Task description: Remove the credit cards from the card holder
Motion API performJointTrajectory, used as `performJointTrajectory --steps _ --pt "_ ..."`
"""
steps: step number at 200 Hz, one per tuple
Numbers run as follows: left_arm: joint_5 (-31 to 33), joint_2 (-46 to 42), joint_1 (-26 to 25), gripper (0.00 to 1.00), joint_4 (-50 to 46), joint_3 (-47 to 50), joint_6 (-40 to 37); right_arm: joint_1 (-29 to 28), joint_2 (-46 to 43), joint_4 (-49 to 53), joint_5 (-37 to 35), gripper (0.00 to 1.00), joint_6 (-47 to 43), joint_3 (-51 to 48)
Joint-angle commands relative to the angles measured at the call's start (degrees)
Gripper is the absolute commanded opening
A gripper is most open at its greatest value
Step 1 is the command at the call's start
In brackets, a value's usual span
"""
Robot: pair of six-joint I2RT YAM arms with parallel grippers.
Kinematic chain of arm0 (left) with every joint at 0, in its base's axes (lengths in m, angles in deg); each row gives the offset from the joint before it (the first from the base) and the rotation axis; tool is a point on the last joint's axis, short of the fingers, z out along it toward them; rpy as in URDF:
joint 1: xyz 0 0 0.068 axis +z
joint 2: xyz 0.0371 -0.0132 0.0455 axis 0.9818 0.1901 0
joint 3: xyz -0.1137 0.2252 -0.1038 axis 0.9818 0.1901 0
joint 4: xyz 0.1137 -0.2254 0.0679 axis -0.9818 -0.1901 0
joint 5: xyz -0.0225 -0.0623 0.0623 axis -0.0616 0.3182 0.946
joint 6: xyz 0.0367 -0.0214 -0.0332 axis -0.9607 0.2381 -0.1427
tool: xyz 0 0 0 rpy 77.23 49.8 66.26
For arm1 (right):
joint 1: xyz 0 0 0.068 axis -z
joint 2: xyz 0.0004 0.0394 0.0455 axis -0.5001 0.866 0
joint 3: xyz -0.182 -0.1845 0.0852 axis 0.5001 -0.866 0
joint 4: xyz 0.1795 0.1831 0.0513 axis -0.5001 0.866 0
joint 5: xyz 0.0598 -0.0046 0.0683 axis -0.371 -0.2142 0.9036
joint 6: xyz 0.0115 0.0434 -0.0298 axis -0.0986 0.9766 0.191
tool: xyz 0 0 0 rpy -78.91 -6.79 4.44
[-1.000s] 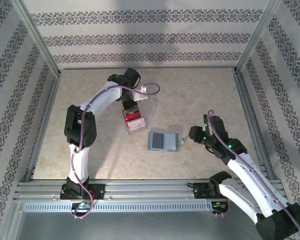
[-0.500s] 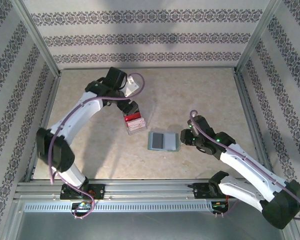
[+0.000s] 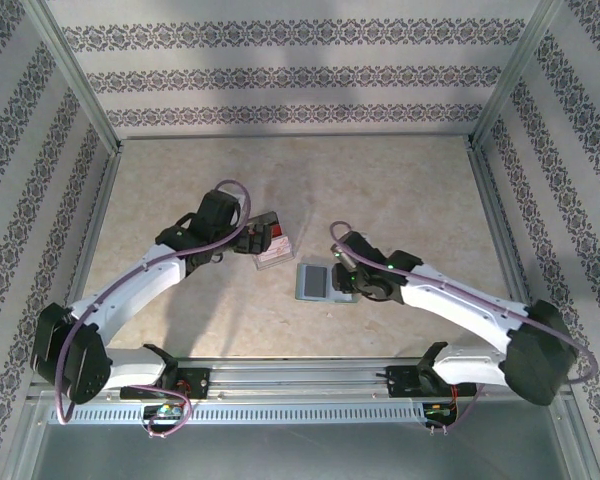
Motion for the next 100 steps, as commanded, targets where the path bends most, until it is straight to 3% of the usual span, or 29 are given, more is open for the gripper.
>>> performJointTrajectory --steps 1,44,100 --pt "10.2 -2.4 -0.2 1.0 0.9 2.5 11.9 -3.0 5.3 -0.5 -2.3 0.38 0.6 4.5" --pt "15.8 -6.0 -0.1 1.0 2.1 6.6 16.3 -5.2 17.4 -0.3 -1.7 0.43 -0.3 12.1" --pt "17.3 -8.0 -0.1 1.0 4.9 9.9 17.9 -5.2 27.4 -0.3 -0.1 0.57 -0.9 16.9"
